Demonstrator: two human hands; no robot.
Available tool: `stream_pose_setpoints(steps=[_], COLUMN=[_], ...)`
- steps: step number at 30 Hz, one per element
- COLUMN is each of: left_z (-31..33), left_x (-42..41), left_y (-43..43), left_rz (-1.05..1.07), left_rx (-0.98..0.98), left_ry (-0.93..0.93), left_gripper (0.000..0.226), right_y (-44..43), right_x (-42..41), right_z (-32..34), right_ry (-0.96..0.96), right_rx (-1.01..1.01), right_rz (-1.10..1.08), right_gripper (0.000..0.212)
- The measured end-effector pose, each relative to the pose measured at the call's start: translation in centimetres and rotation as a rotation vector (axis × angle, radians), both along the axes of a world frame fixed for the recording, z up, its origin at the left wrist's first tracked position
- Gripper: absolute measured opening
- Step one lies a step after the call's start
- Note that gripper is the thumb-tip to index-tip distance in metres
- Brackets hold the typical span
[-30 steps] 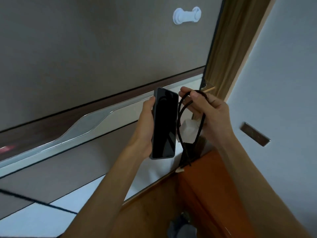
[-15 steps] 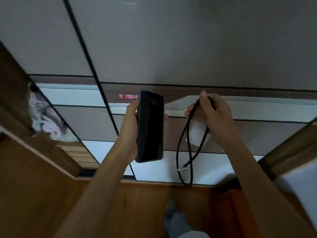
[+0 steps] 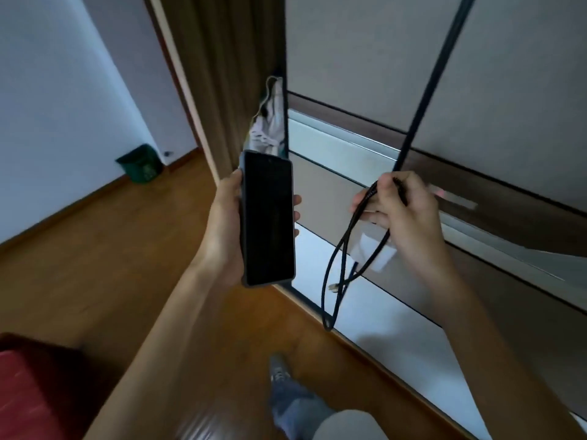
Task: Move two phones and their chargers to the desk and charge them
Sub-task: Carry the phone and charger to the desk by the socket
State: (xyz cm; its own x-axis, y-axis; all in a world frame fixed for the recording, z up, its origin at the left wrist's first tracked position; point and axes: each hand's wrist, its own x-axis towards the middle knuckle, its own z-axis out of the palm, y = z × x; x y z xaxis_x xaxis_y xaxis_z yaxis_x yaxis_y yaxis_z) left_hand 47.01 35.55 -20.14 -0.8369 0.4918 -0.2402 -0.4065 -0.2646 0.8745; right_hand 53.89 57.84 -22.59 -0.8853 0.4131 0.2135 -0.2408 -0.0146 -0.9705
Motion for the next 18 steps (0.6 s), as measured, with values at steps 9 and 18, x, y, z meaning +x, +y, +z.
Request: stream_pose_setpoints(steps=[9,18], left_z=[0.3,0.2], left_x=[-10.1,-16.4], left_y=[-8.6,-17.5], left_rz=[0.216,0.465], left_rx=[-0.152,-0.068], left_ry=[0.034,-0.003], left_gripper=[0.068,0.065], right_y=[-8.1,-16.3], right_x=[-14.9,-26.2], right_z=[0.1,0.5], right_ry=[0.044,-0.019], right_rx=[-0.046,-0.041], right_rz=[0.299,0.517], right_gripper=[0.01,0.015])
